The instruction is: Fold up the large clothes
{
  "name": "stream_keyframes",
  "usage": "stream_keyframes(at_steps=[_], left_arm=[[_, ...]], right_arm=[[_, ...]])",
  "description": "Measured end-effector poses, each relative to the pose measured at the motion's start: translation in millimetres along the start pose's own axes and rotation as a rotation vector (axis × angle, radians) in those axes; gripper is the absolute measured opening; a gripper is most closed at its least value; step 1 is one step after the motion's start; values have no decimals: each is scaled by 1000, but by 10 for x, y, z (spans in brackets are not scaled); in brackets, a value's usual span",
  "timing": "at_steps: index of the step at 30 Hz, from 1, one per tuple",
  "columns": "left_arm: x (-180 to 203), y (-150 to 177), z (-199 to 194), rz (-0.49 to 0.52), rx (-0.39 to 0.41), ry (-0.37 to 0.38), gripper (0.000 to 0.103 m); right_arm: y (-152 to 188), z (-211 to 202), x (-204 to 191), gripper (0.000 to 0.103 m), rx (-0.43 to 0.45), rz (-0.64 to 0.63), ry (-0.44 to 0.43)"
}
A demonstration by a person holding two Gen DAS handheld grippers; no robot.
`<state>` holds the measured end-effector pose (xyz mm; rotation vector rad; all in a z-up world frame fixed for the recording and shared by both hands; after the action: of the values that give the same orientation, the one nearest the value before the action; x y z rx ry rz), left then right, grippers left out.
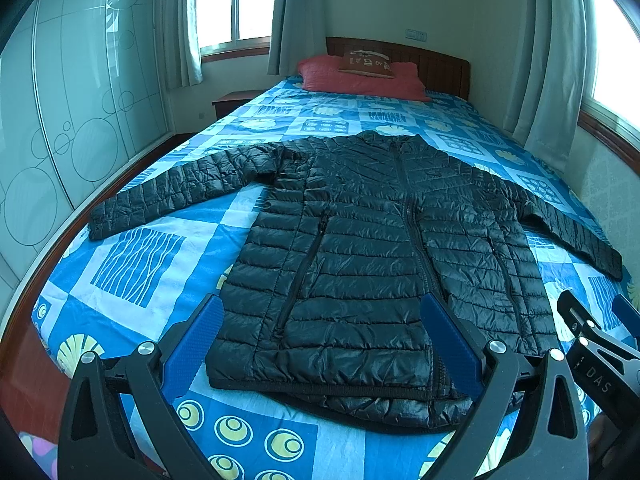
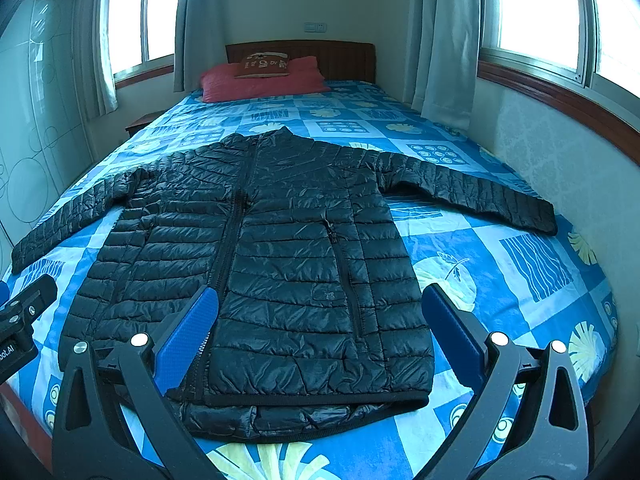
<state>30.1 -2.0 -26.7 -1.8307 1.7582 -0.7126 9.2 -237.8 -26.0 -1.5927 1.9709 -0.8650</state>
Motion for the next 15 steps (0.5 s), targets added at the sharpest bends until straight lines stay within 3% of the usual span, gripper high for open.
stream_keyframes(at_steps=[11, 15], left_arm=[[-10, 26, 23, -1, -4, 6, 98], [-79, 8, 102, -22, -5, 0, 98]], right_arm=[[21, 51, -77, 101, -7, 3, -5], [9, 172, -104, 101, -25, 28, -43]])
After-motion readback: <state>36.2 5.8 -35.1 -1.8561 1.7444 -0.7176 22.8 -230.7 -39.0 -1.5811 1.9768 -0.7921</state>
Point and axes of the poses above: each gripper's, at about its wrist camera, not at the fingertips, and z roughly the way its jaws point, x to its right, y to its underside, the point moved 4 cm from there along z, roughly the way its jaws point, and after that the axes turned 6 degrees about -x, right-handed, at the moved point
